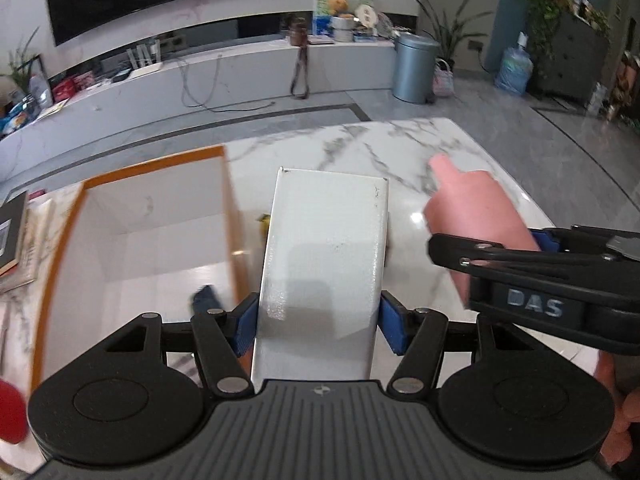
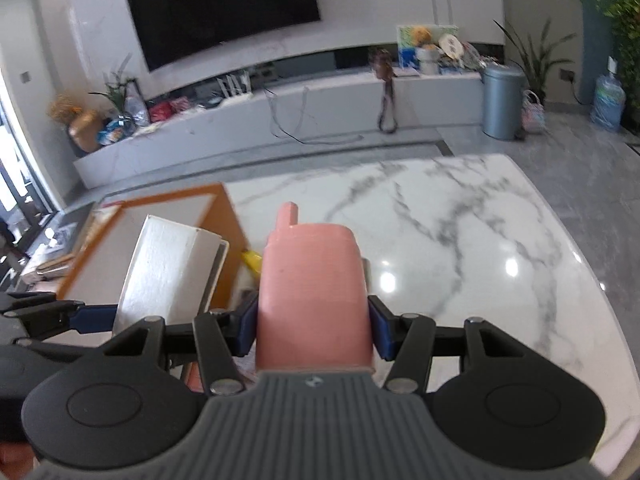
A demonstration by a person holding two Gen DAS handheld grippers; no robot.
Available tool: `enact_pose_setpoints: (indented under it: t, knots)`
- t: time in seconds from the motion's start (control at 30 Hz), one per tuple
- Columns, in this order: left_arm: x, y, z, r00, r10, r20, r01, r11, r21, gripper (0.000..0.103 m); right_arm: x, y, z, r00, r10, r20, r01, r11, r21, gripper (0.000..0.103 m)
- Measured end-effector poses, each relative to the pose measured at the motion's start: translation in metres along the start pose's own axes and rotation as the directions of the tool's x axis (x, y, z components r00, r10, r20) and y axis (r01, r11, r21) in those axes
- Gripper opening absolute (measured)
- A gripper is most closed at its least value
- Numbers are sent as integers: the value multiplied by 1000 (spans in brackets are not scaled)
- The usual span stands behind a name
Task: Organize rigid objects
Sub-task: 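Lower the white carton into the orange box and open the left tool while right carries the pink bottle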
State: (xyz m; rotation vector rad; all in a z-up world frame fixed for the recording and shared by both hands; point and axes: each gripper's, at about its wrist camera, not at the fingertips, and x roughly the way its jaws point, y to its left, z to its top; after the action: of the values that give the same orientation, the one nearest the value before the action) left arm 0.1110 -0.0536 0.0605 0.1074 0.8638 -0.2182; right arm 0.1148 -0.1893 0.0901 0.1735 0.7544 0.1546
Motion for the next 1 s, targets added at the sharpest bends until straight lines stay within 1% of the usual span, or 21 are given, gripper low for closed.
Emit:
enact_pose_setpoints:
  t: [0.1, 0.23, 0.37, 0.47, 0.6, 0.77, 1.0]
  knots:
    - [-8, 24, 3, 1000, 18, 5, -18, 999, -41, 71, -7, 18, 6, 999, 37, 14, -37, 999, -13, 55]
    - [-20, 57, 7, 999, 36, 23, -34, 994, -100, 71, -8, 44, 7, 995, 95, 5, -95, 995, -35, 55]
    - [-27, 85, 8, 997, 65, 31, -61, 990, -129, 71, -5, 74, 6, 991, 136, -3, -136, 988, -73, 55]
    - [-28, 104, 7, 996, 88, 19, -84, 986, -142, 71, 1, 92, 7, 985, 169, -22, -170, 982, -84, 55]
    - [-26, 127, 1, 994, 106, -3, -105, 982, -157, 71, 14, 111, 6, 976, 209, -54, -213, 974, -81, 55]
    - [-14, 151, -5, 992, 120, -33, -124, 976, -180, 71, 30, 129, 2, 970, 228, -83, -234, 968, -86, 55]
    - [10, 168, -17, 992, 96, -81, -111, 975, -194, 70, 60, 133, -3, 960, 243, -138, -250, 968, -35, 55]
